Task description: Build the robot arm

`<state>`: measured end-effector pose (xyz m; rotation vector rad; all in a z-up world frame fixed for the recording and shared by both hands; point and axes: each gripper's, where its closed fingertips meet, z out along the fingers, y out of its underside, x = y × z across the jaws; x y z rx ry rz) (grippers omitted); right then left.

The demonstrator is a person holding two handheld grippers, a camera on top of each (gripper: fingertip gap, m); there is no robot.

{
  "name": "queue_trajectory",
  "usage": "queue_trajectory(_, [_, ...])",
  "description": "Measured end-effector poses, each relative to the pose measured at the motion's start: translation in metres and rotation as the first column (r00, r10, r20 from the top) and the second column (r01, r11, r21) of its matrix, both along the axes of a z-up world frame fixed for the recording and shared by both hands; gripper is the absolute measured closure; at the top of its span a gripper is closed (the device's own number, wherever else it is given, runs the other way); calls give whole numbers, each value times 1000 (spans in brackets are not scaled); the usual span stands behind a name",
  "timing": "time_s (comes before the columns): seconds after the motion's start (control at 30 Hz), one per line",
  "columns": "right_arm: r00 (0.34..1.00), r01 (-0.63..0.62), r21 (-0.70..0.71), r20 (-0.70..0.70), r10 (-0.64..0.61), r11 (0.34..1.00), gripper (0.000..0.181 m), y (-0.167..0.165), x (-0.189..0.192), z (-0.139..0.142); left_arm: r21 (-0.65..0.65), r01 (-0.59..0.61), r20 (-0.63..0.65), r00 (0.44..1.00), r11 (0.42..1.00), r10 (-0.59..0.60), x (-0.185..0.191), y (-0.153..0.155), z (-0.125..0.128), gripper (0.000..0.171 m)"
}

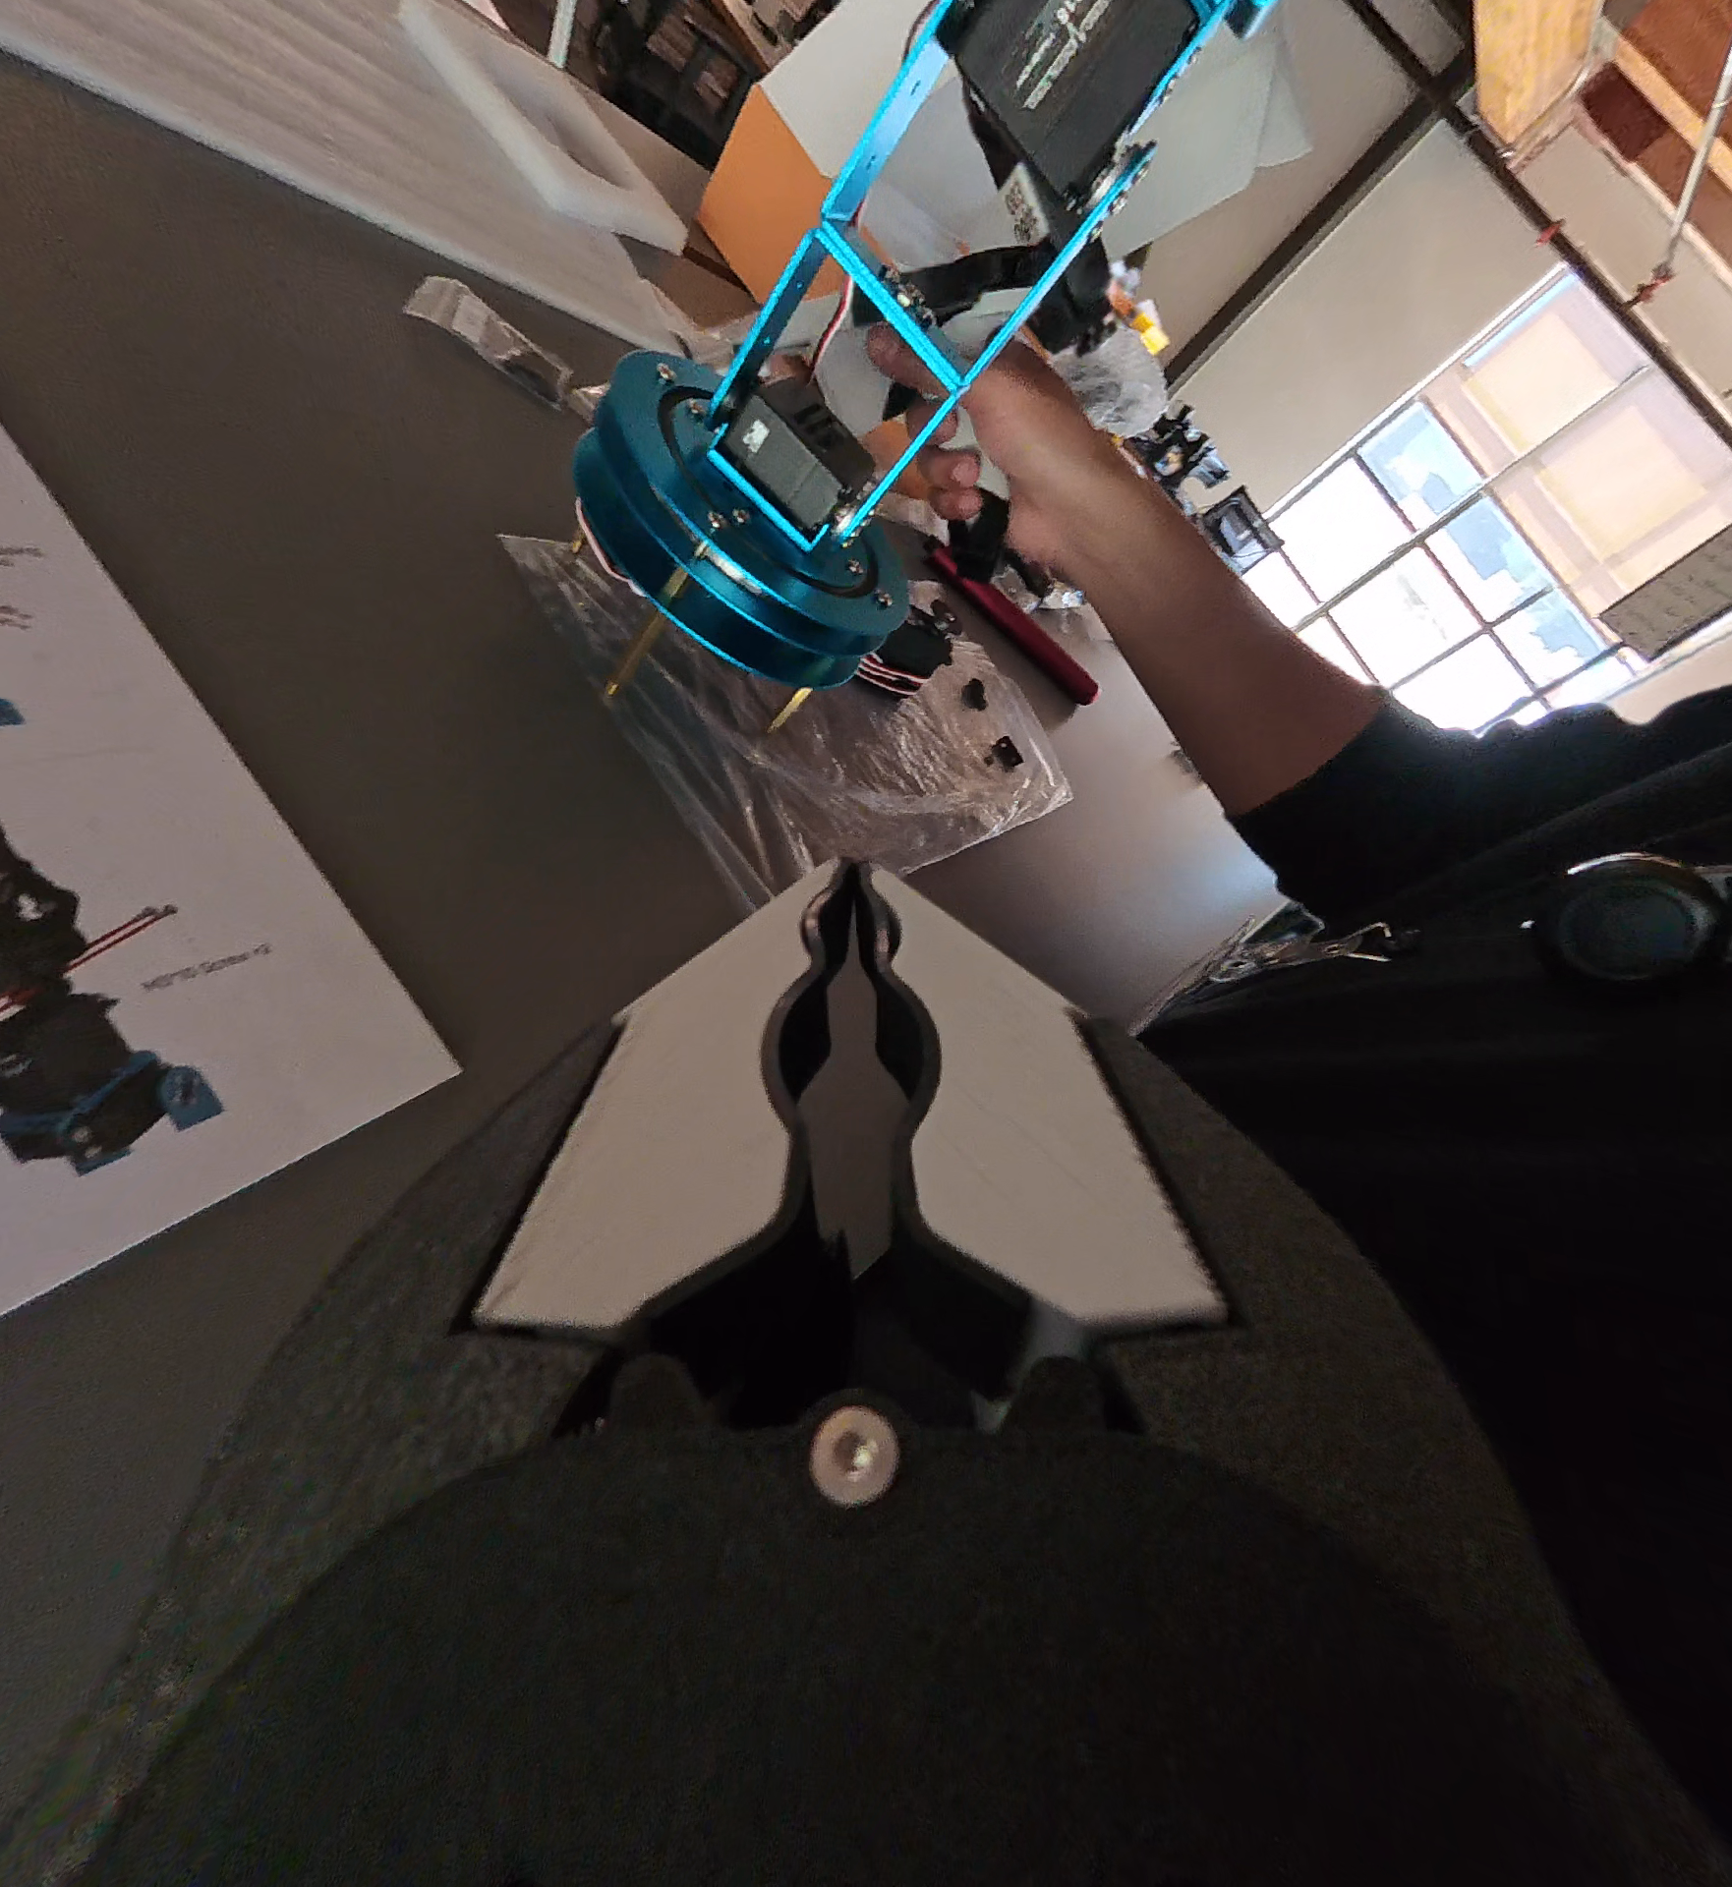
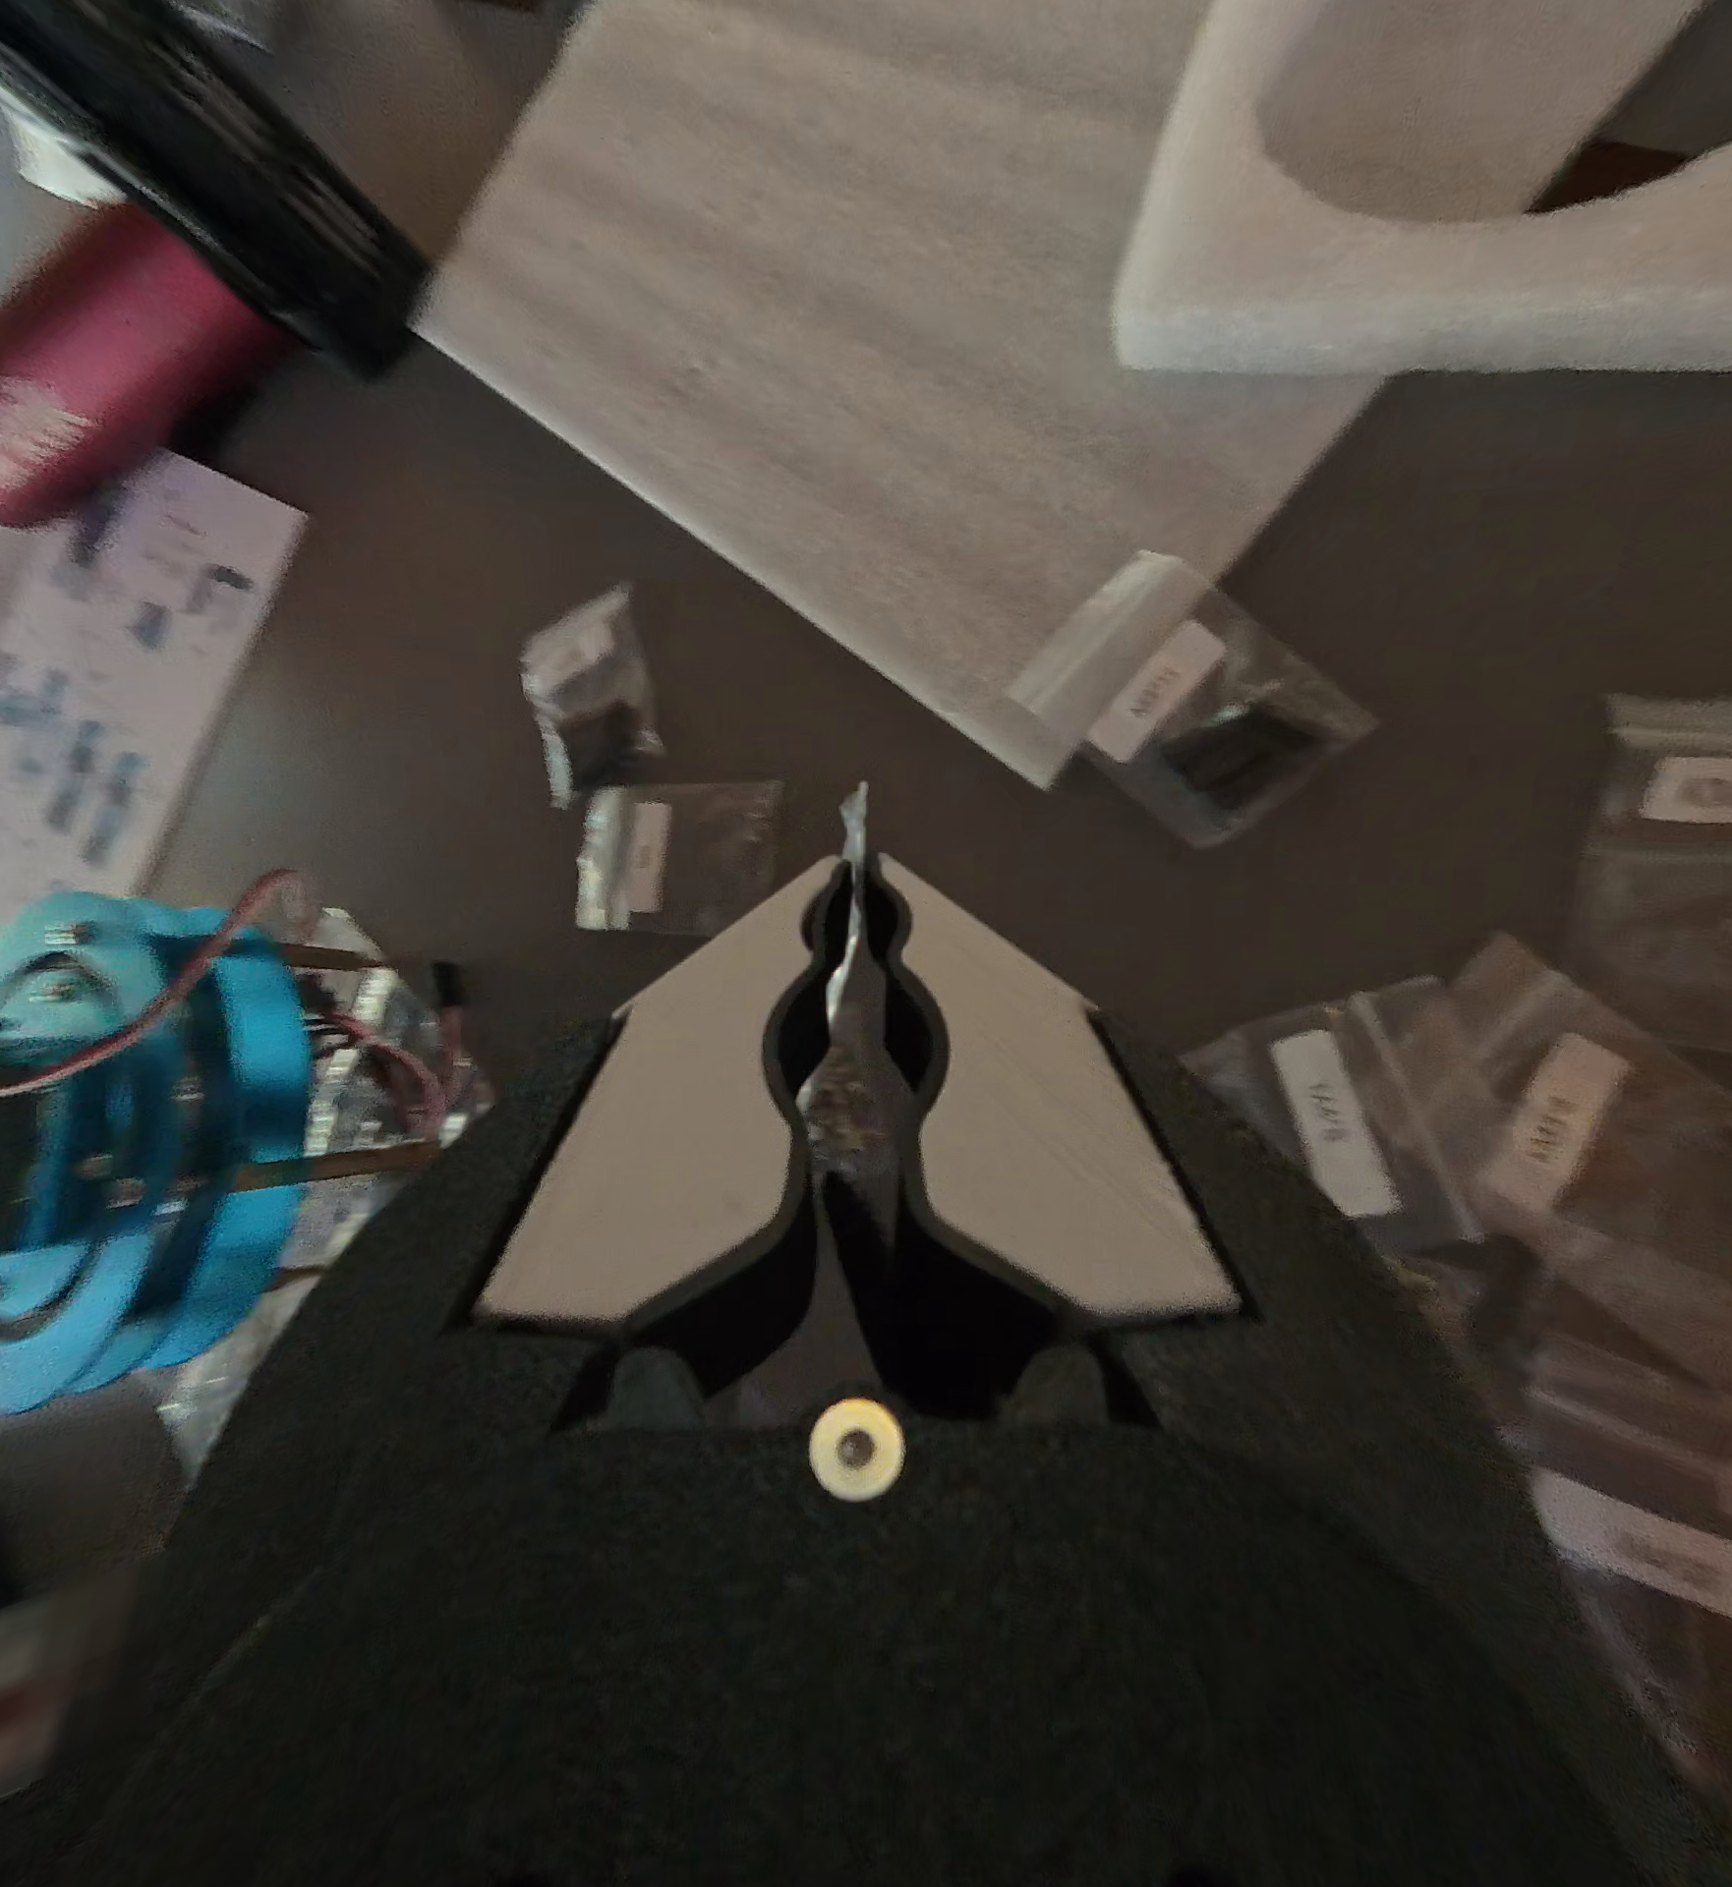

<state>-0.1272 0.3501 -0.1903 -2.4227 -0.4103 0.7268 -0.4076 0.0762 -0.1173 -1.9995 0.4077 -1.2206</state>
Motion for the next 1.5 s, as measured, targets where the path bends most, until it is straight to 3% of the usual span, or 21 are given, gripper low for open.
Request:
queue_trajectory(0.1, [980,24,37,195,-31,999,171,8,24,-10,9,-33,-48,998,999,34,-6,1,-6,171])
queue_trajectory(0.23, [956,52,123,279,-85,991,151,4,39,8,9,-139,-120,983,990,139,-25,8,-18,171])
queue_trajectory(0.33, [965,113,302,192,-177,947,151,-13,41,54,15,-248,-162,955,969,247,-49,15,-26,171])
queue_trajectory(0.43, [973,178,557,22,-229,811,150,-53,32,122,43,-373,-251,894,927,371,-84,21,-37,168])
queue_trajectory(0.5, [977,173,626,-11,-214,761,146,-89,21,141,67,-443,-317,840,894,440,-110,23,-44,165])
queue_trajectory(0.63, [987,157,469,-43,-155,869,119,-163,-11,109,124,-497,-385,773,859,504,-150,21,-49,163])
queue_trajectory(0.7, [984,173,370,-104,-145,913,117,-199,-27,90,135,-496,-403,763,857,505,-165,20,-50,162])
queue_trajectory(0.87, [955,294,345,-66,-289,891,127,-258,-37,59,125,-456,-408,786,881,464,-189,23,-55,159])
queue_trajectory(0.93, [926,361,378,-39,-375,852,133,-272,-41,50,119,-418,-414,803,901,428,-194,25,-58,159])
queue_trajectory(1.0, [888,432,391,-27,-459,813,180,-284,-50,41,115,-373,-421,821,921,385,-198,26,-62,159])
queue_trajectory(1.07, [870,466,380,-35,-491,799,181,-295,-69,36,112,-335,-435,830,936,349,-204,27,-66,159])
queue_trajectory(1.1, [883,450,348,-37,-468,823,181,-300,-85,32,112,-320,-438,834,941,336,-206,28,-67,159])
queue_trajectory(1.17, [895,427,307,-11,-446,851,162,-309,-108,27,111,-298,-435,844,948,316,-211,31,-68,159])
queue_trajectory(1.27, [936,339,309,-12,-352,889,148,-317,-144,34,105,-282,-419,857,954,299,-218,35,-71,160])
queue_trajectory(1.5, [949,299,259,18,-314,919,149,-314,-175,35,89,-264,-390,878,960,277,-226,42,-73,159])
